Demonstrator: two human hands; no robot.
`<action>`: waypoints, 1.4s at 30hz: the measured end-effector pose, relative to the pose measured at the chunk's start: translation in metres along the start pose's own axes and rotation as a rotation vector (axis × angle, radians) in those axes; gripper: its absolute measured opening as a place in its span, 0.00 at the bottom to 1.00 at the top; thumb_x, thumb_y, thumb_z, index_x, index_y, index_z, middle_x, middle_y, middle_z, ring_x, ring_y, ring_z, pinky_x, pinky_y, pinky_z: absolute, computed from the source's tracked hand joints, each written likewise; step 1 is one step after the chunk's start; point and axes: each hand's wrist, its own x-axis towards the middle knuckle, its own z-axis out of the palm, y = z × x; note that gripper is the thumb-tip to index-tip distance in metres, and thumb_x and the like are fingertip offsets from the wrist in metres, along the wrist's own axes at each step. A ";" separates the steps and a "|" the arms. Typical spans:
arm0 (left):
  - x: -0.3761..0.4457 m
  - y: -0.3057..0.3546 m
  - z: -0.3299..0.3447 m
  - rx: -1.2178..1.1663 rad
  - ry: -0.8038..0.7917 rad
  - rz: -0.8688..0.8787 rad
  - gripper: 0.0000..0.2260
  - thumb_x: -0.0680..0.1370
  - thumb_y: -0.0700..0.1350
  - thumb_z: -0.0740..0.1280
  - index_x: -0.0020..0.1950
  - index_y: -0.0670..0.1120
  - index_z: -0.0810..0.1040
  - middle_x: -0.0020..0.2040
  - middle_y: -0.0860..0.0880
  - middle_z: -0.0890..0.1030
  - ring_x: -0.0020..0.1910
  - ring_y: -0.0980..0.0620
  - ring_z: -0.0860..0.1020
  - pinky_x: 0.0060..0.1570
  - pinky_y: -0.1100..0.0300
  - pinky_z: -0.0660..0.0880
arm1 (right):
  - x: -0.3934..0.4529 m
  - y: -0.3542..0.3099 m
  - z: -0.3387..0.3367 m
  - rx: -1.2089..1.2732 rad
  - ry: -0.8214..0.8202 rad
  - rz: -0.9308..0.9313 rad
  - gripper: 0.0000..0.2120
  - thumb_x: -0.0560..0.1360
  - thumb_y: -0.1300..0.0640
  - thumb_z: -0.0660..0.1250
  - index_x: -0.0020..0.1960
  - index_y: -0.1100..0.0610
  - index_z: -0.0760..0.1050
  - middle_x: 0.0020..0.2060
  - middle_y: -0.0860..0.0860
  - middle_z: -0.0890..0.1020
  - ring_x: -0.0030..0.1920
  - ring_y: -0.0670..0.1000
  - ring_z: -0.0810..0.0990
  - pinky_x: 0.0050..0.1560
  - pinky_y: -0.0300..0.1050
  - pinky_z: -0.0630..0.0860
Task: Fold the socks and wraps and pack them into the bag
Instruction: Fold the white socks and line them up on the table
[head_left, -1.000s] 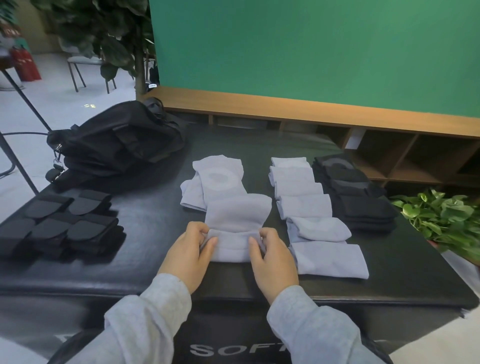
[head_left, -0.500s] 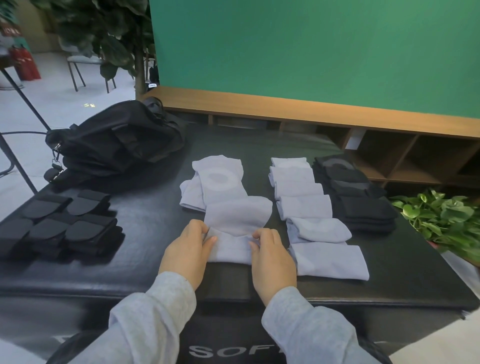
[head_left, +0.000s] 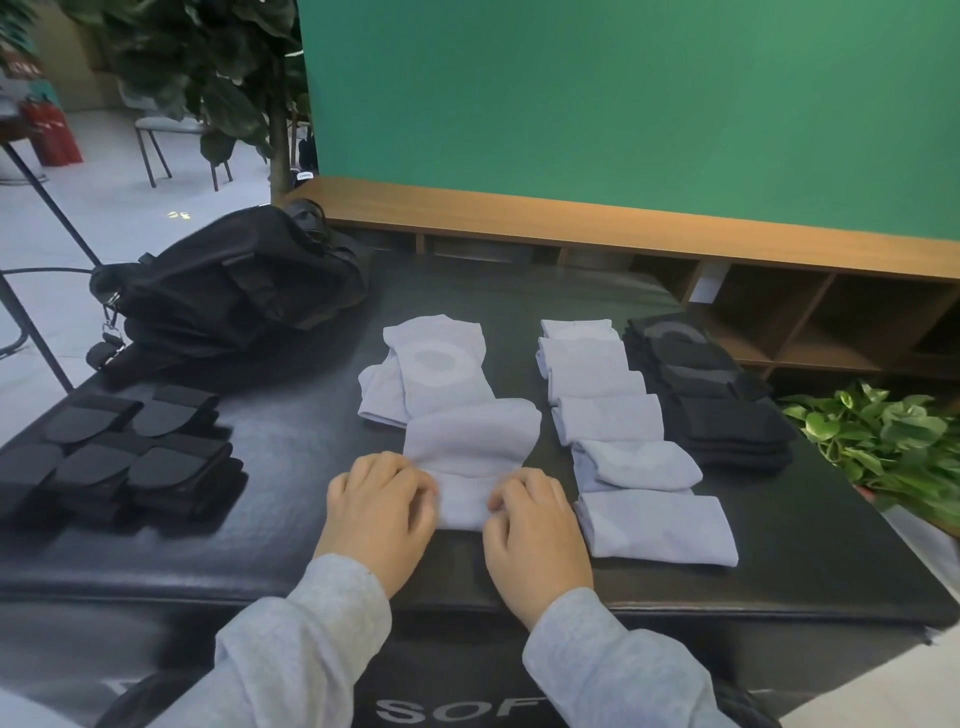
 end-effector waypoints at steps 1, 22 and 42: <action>-0.001 0.002 -0.001 0.031 -0.002 0.003 0.09 0.72 0.55 0.58 0.43 0.55 0.77 0.47 0.59 0.72 0.54 0.55 0.67 0.53 0.59 0.57 | 0.000 0.000 0.001 0.011 0.004 -0.020 0.07 0.75 0.55 0.57 0.47 0.54 0.73 0.47 0.47 0.73 0.50 0.47 0.70 0.50 0.37 0.67; -0.009 0.010 -0.004 0.080 -0.052 0.142 0.18 0.65 0.63 0.62 0.50 0.57 0.75 0.46 0.61 0.78 0.48 0.54 0.77 0.48 0.54 0.73 | -0.010 0.001 -0.001 0.527 0.002 -0.079 0.19 0.65 0.67 0.57 0.53 0.54 0.69 0.58 0.38 0.68 0.57 0.38 0.71 0.56 0.31 0.71; -0.019 0.040 -0.014 -0.559 0.052 -0.191 0.07 0.77 0.46 0.63 0.51 0.56 0.77 0.47 0.60 0.74 0.46 0.63 0.74 0.43 0.76 0.69 | -0.006 -0.003 -0.005 0.243 -0.112 -0.125 0.22 0.75 0.49 0.62 0.68 0.45 0.63 0.63 0.36 0.65 0.61 0.39 0.68 0.55 0.29 0.67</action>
